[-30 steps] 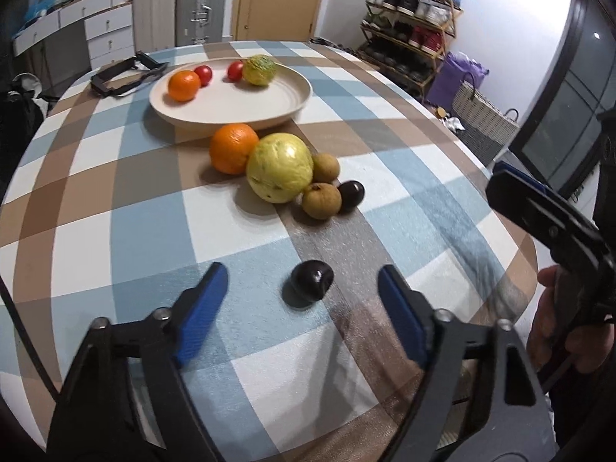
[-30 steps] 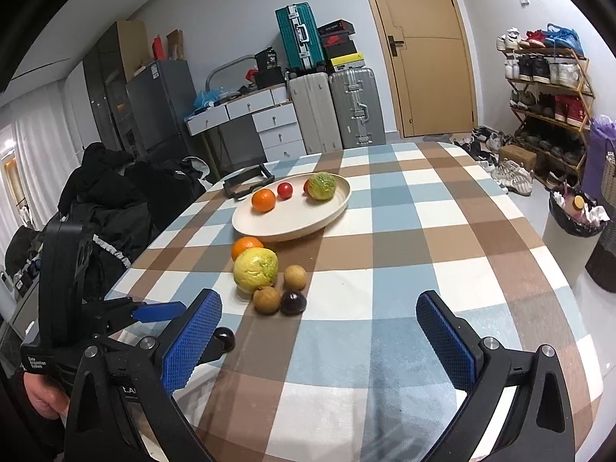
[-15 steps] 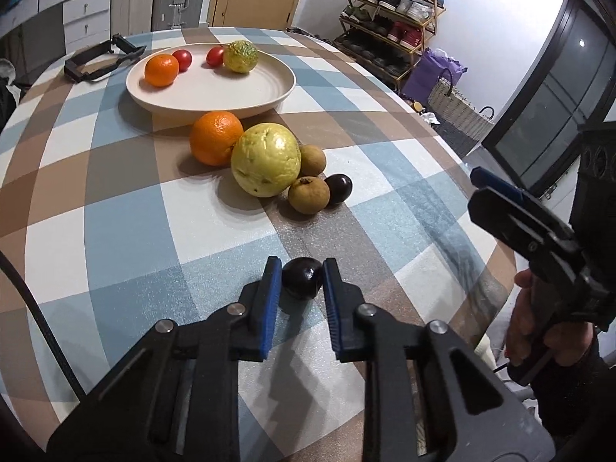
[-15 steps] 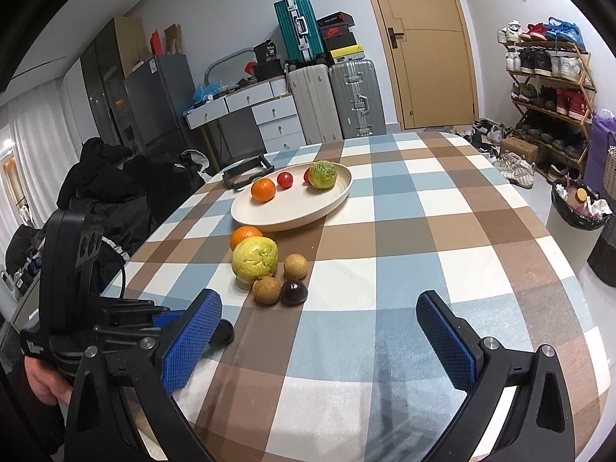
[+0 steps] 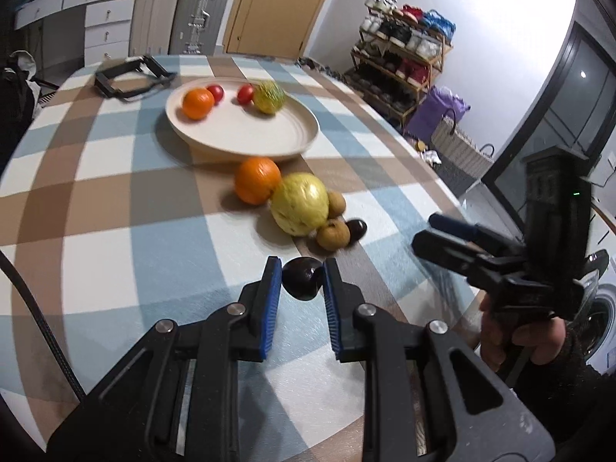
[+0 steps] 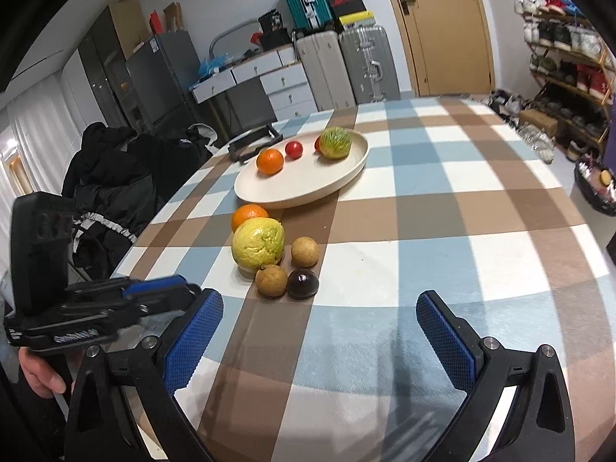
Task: Organize fruits
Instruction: 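Hold the plum in the left tool while the right tool grasps the other dark plum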
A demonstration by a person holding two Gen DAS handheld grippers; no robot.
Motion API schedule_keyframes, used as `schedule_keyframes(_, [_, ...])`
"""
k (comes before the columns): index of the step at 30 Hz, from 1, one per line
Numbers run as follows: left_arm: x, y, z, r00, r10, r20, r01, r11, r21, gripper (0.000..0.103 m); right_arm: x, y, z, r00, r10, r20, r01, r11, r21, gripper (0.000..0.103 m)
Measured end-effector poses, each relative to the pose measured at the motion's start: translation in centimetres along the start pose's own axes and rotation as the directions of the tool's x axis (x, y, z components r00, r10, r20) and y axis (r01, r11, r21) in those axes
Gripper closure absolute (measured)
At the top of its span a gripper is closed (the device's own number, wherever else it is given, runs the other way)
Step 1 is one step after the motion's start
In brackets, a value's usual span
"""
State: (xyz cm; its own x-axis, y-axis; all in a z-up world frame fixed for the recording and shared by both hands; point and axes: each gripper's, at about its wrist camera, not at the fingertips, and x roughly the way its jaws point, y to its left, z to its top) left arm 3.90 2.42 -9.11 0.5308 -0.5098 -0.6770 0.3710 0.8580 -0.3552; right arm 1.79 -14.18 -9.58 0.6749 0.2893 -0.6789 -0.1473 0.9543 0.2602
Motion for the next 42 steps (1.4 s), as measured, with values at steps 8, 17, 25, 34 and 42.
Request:
schedule_keyframes(8, [-1.6, 1.5, 1.1, 0.999, 0.007, 0.041, -0.006, 1.0, -0.024, 0.084, 2.6, -0.4, 1.1, 0.998, 0.053, -0.043, -0.051, 0.997, 0.05, 0.008])
schedule_keyframes(17, [-1.2, 2.8, 0.9, 0.999, 0.015, 0.031, -0.013, 0.998, -0.055, 0.084, 4.6, -0.2, 1.5, 0.988, 0.114, -0.107, -0.109, 0.993, 0.049, 0.039])
schedule_keyframes(25, [-0.8, 3.1, 1.0, 1.0, 0.016, 0.026, -0.014, 0.998, -0.06, 0.084, 5.5, -0.8, 1.3, 0.978, 0.162, -0.129, -0.15, 0.984, 0.097, 0.059])
schedule_keyframes(34, [-0.4, 3.0, 1.3, 1.0, 0.024, 0.02, -0.023, 0.998, -0.056, 0.084, 6.2, -1.9, 1.1, 0.966, 0.216, -0.14, -0.191, 0.966, 0.175, 0.079])
schedule_keyframes(42, [-0.5, 3.2, 2.8, 0.998, 0.049, 0.044, -0.047, 0.997, -0.058, 0.084, 5.2, -2.3, 1.4, 0.973, 0.214, -0.086, -0.196, 0.964, 0.179, 0.079])
